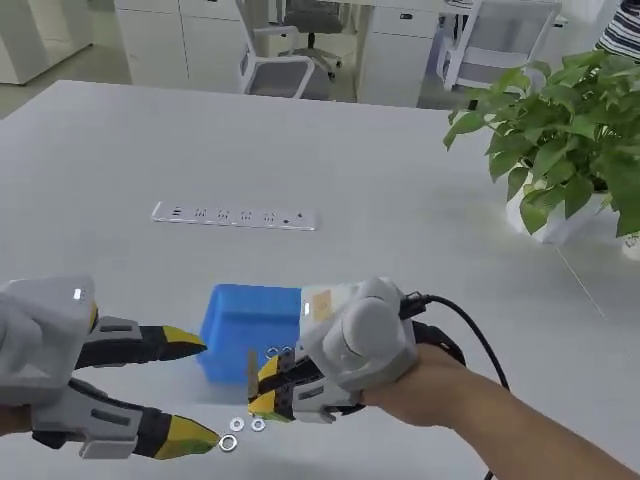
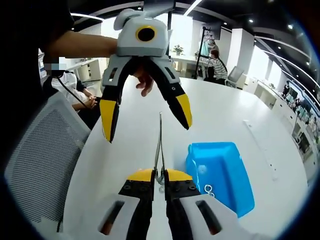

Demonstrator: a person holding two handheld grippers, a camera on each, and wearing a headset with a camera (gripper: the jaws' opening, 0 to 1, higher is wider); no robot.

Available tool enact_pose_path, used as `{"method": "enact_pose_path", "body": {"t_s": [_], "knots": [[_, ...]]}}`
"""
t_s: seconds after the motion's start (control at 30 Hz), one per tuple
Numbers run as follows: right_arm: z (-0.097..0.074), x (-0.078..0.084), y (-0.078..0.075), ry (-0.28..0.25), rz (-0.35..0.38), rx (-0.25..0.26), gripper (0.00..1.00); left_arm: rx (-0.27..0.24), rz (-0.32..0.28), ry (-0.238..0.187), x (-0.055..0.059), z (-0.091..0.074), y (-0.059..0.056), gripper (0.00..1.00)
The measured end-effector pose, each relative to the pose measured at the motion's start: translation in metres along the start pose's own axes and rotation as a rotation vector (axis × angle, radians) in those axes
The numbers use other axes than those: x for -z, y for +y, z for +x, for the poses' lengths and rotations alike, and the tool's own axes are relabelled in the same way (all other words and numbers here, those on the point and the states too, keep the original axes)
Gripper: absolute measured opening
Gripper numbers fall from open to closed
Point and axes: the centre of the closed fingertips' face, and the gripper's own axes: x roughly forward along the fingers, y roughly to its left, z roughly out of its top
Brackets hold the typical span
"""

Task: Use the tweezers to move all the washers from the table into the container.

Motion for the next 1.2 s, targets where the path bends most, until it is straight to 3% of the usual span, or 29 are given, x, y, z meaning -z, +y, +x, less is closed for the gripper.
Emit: {"method": "enact_pose_path", "body": {"t_s": [0.43,0.9,1.2], "knots": [[-0.012,-0.014,-0.022,-0.034,0.002,0.017,0.08,-0.095,-0.051,-0.035,0.003,-0.009,0.002,0.83],[-0.019,-0.023,-0.053,-0.055,-0.017,0.041,0.08,-0.125,-0.084,-0.037,0.007,-0.011,-0.001,0.93],[-0.010,-0.016,-0.065,-0.050,-0.051,0.027,0.08,-0.152,-0.099,-0.043,0.007,-0.015,0.002,0.99]]}}
